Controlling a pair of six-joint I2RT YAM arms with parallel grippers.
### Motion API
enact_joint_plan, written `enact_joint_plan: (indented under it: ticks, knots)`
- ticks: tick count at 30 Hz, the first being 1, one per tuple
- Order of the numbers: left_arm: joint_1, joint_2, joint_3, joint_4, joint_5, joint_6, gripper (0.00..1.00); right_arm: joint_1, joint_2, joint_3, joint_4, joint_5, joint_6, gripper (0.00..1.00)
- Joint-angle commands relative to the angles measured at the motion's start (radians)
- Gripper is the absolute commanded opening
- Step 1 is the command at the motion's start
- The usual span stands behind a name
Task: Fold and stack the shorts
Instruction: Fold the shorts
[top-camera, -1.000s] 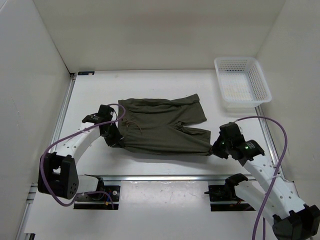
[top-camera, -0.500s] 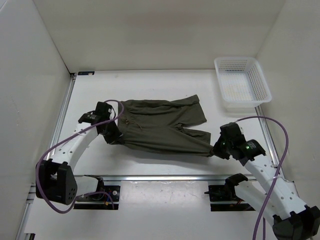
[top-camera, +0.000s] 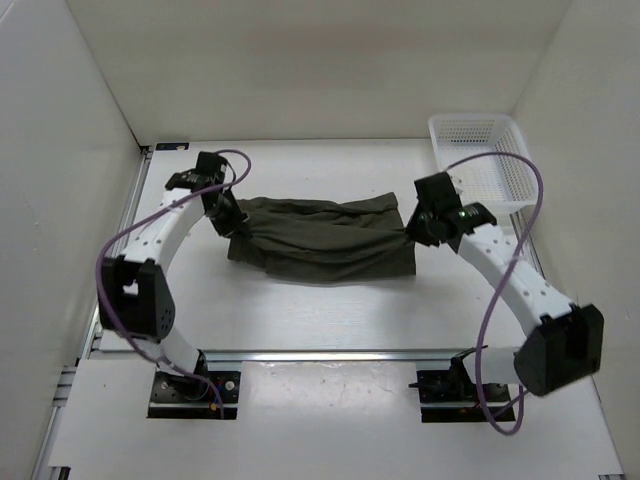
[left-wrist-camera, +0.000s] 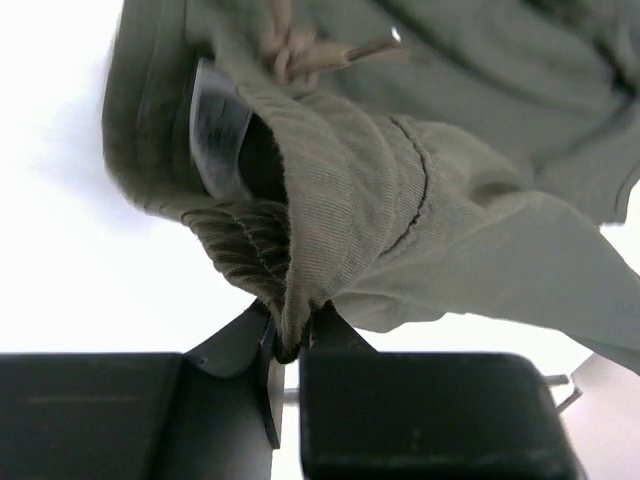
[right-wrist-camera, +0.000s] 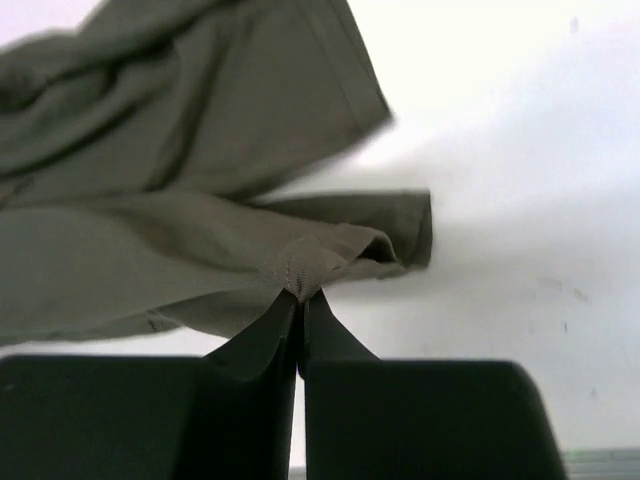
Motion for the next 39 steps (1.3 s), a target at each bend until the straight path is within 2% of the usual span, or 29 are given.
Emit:
enact_joint_plan:
  ticks: [1,12,15,16,17,18,19,20,21,22,24,25,26,27,28,29,31,32,35,37,39]
  knots:
    - [0.028,0.070,0.108,0.004,-0.028,0.016,0.10,-0.027,0.119,0.114,0.093,0.051,-0.080,0.00]
    - [0.106,0.285,0.317,0.013,-0.008,0.027,0.10,-0.113,0.497,0.387,0.154,-0.027,-0.141,0.00]
    - [0.130,0.367,0.406,0.013,0.030,0.037,0.10,-0.145,0.624,0.516,0.164,-0.078,-0.154,0.00]
    - [0.144,0.395,0.441,0.013,0.030,0.046,0.12,-0.154,0.663,0.610,0.164,-0.099,-0.172,0.01]
    - [0.144,0.426,0.482,0.013,0.047,0.047,0.30,-0.168,0.704,0.667,0.164,-0.113,-0.183,0.07]
    - [0.156,0.494,0.577,0.013,0.074,0.059,0.49,-0.177,0.794,0.729,0.164,-0.161,-0.183,0.31]
    - [0.169,0.531,0.633,0.004,0.085,0.068,0.72,-0.194,0.847,0.795,0.164,-0.205,-0.198,0.48]
    - [0.169,0.570,0.698,-0.012,0.094,0.068,0.87,-0.194,0.899,0.962,0.100,-0.245,-0.209,0.58]
    - [0.181,0.638,0.774,-0.113,0.095,0.082,0.97,-0.206,0.994,1.057,0.035,-0.261,-0.209,0.61]
    - [0.181,0.659,0.894,-0.147,0.085,0.097,0.98,-0.206,1.019,1.124,-0.005,-0.261,-0.209,0.61]
    - [0.181,0.647,0.923,-0.168,0.041,0.108,0.98,-0.206,0.970,1.080,0.013,-0.232,-0.229,0.61]
    - [0.181,0.595,0.868,-0.134,0.006,0.108,0.95,-0.194,0.933,1.005,0.054,-0.232,-0.229,0.61]
    - [0.192,0.564,0.828,-0.110,0.006,0.108,0.91,-0.194,0.859,0.858,0.093,-0.218,-0.229,0.61]
    - [0.192,0.509,0.785,-0.090,-0.005,0.108,0.84,-0.185,0.828,0.794,0.146,-0.218,-0.229,0.60]
    - [0.201,0.484,0.702,-0.073,-0.019,0.108,0.76,-0.185,0.800,0.741,0.160,-0.218,-0.229,0.54]
    - [0.201,0.466,0.666,-0.060,-0.030,0.108,0.45,-0.173,0.775,0.695,0.170,-0.206,-0.229,0.48]
    - [0.201,0.422,0.604,-0.049,-0.039,0.108,0.15,-0.160,0.708,0.569,0.179,-0.206,-0.229,0.33]
    - [0.201,0.408,0.551,-0.049,-0.048,0.108,0.10,-0.148,0.671,0.530,0.193,-0.206,-0.229,0.17]
    - [0.166,0.343,0.442,-0.016,-0.086,0.119,0.10,-0.139,0.629,0.423,0.203,-0.215,-0.218,0.01]
    - [0.154,0.322,0.394,0.007,-0.086,0.129,0.10,-0.128,0.617,0.383,0.216,-0.227,-0.218,0.00]
    - [0.153,0.322,0.340,0.016,-0.086,0.129,0.18,-0.128,0.617,0.357,0.216,-0.242,-0.209,0.00]
